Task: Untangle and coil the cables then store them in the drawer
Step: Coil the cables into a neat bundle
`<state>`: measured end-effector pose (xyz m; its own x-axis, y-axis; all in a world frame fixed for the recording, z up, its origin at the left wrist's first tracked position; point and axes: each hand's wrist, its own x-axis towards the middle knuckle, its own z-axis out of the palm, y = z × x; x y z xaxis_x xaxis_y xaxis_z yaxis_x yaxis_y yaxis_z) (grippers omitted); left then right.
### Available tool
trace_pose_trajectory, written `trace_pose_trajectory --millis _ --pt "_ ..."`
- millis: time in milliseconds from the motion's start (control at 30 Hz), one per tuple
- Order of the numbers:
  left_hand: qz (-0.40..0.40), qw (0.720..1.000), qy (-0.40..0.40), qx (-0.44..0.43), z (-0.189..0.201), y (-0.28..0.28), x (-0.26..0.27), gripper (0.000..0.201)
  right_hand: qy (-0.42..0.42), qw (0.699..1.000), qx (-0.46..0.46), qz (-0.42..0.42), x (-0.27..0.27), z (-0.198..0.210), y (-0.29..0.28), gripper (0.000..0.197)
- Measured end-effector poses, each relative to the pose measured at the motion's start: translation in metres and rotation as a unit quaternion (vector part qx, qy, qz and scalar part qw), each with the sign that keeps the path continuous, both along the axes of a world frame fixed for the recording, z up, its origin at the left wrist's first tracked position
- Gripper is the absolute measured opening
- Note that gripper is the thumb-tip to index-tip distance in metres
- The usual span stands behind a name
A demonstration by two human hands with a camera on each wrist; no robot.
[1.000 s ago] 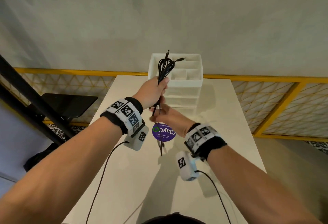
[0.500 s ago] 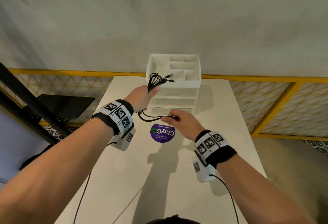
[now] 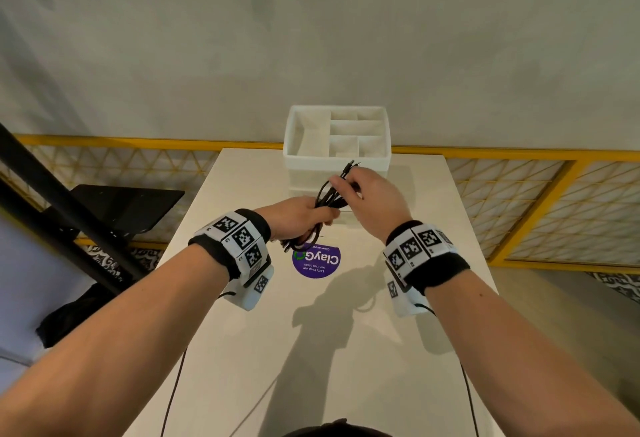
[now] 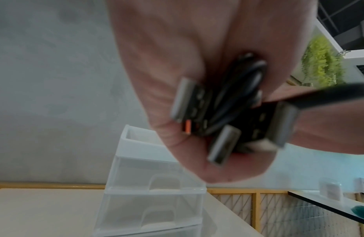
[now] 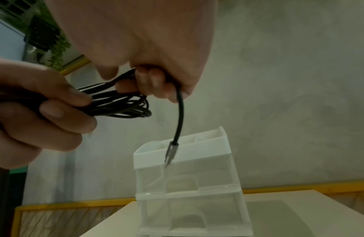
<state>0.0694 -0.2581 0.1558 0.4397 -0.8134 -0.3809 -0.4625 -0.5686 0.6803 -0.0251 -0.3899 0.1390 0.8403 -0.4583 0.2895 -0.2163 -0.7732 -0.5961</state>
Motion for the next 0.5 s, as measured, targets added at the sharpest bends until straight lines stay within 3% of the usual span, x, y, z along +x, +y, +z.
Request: trace_pose_trajectory --millis 67,100,133,233,333,400,500 --pt "0.028 0.999 0.041 -0.019 0.000 0.002 0.002 0.031 -0.060 0.994 0.084 0.030 -0.002 -0.005 0.000 0.014" --pt "0.043 0.997 0.061 -0.031 0.000 0.003 0.003 0.031 -0.085 0.991 0.099 0.039 -0.005 -0.006 0.001 0.019" --pt "0.053 0.995 0.080 -0.040 0.001 0.004 0.003 0.031 -0.098 0.990 0.087 0.047 -0.008 -0.007 0.001 0.036" --pt "0.044 0.991 0.115 -0.041 0.001 0.005 0.002 0.035 -0.040 0.995 -0.089 0.028 -0.010 -0.004 0.005 0.074" --pt "0.014 0.994 0.111 -0.022 0.002 0.005 -0.002 0.037 -0.001 0.978 -0.210 0.011 -0.005 -0.005 0.001 0.057" --pt "-0.002 0.996 0.091 -0.022 0.004 0.005 -0.004 0.037 -0.005 0.986 -0.165 0.034 -0.002 -0.005 -0.006 0.041" --pt "-0.017 0.998 0.047 -0.044 0.009 0.007 -0.003 0.036 -0.023 0.993 0.046 0.104 0.001 0.004 -0.008 0.035"
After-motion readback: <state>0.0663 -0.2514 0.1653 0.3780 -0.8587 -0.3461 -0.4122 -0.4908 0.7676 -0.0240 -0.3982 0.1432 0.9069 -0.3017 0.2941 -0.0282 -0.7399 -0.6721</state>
